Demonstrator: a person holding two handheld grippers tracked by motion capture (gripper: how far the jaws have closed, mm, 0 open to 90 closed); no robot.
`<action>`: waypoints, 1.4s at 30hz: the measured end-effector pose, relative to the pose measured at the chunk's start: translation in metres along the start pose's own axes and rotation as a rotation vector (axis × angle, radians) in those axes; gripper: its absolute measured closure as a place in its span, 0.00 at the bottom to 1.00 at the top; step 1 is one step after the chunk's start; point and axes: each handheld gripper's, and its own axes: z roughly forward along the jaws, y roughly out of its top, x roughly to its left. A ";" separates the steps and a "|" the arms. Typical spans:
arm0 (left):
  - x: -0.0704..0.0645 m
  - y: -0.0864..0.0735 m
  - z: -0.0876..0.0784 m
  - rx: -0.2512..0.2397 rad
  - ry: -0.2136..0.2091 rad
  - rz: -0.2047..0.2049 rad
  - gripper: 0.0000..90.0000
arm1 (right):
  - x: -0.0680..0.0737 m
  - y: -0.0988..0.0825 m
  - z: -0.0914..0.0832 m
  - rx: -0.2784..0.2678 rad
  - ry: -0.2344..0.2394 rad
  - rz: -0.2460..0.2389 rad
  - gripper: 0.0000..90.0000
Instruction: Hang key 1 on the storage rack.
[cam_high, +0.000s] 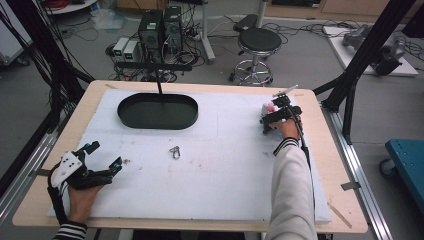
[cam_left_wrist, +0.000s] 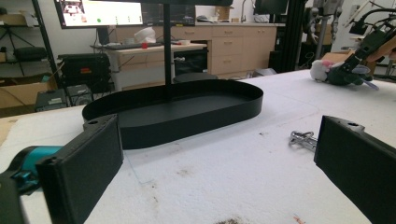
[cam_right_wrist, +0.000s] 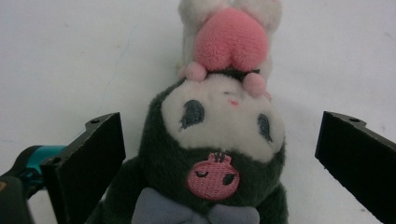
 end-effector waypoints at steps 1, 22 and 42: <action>0.000 0.000 0.000 0.000 0.000 0.000 0.02 | 0.000 0.000 0.001 0.004 0.001 0.005 0.01; 0.000 0.000 0.000 0.001 0.001 0.001 0.02 | -0.003 -0.003 0.014 0.070 0.085 0.067 0.29; 0.000 0.000 0.000 0.002 0.002 0.001 0.02 | -0.001 -0.002 0.004 0.027 0.094 0.017 0.45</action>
